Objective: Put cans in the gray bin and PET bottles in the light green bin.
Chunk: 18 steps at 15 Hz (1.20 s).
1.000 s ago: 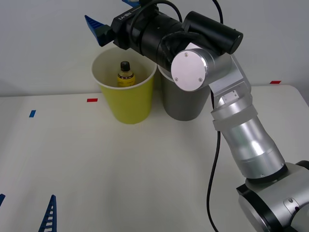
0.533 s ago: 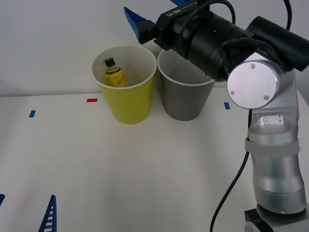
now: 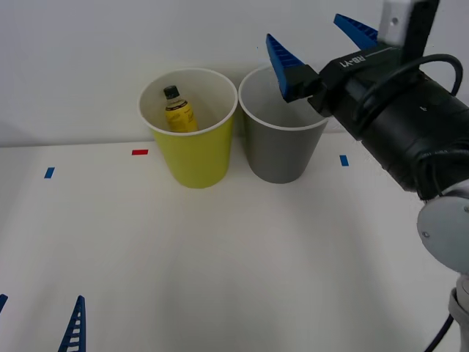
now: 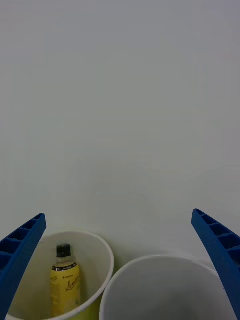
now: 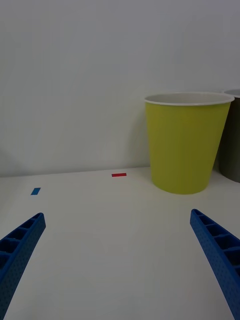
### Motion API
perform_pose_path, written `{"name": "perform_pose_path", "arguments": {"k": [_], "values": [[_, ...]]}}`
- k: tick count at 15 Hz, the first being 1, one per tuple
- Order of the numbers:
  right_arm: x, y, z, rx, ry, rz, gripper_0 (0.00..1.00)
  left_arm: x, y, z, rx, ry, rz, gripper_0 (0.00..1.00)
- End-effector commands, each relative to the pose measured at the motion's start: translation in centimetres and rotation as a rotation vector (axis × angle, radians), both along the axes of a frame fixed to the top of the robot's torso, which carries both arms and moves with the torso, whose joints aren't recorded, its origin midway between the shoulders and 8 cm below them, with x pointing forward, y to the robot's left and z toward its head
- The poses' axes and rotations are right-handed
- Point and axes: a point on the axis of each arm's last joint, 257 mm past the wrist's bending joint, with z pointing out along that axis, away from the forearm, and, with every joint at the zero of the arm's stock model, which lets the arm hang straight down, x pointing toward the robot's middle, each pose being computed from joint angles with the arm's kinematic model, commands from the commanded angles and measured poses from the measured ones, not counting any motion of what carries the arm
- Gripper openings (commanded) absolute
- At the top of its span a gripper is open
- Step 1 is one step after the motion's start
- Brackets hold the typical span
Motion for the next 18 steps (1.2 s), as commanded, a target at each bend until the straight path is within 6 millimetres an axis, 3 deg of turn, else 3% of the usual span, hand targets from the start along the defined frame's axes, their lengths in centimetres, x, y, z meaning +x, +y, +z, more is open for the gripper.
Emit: {"name": "perform_pose_path", "arguments": {"k": [1, 4, 8, 13, 16, 18], "values": [[-2.3, -3.4, -1.3, 0.014, 0.015, -0.095, 1.00, 0.0, 0.0, 0.0, 0.000, 0.000, 0.000, 1.00], [-3.4, -7.0, -3.2, 0.006, 0.007, -0.213, 1.00, 0.0, 0.0, 0.0, 0.000, 0.000, 0.000, 1.00], [-4.3, -10.2, -6.1, 0.004, 0.028, -0.316, 1.00, 0.0, 0.0, 0.0, 0.000, 0.000, 0.000, 1.00], [-5.7, -13.1, -9.1, 0.052, 0.085, -0.383, 1.00, 0.0, 0.0, 0.0, 0.000, 0.000, 0.000, 1.00], [-6.8, -14.0, -10.0, 0.070, 0.052, -0.396, 1.00, 0.0, 0.0, 0.0, 0.000, 0.000, 0.000, 1.00], [-7.4, -14.7, -11.6, 0.068, -0.005, -0.396, 1.00, 0.0, 0.0, 0.0, 0.000, 0.000, 0.000, 1.00]]}}
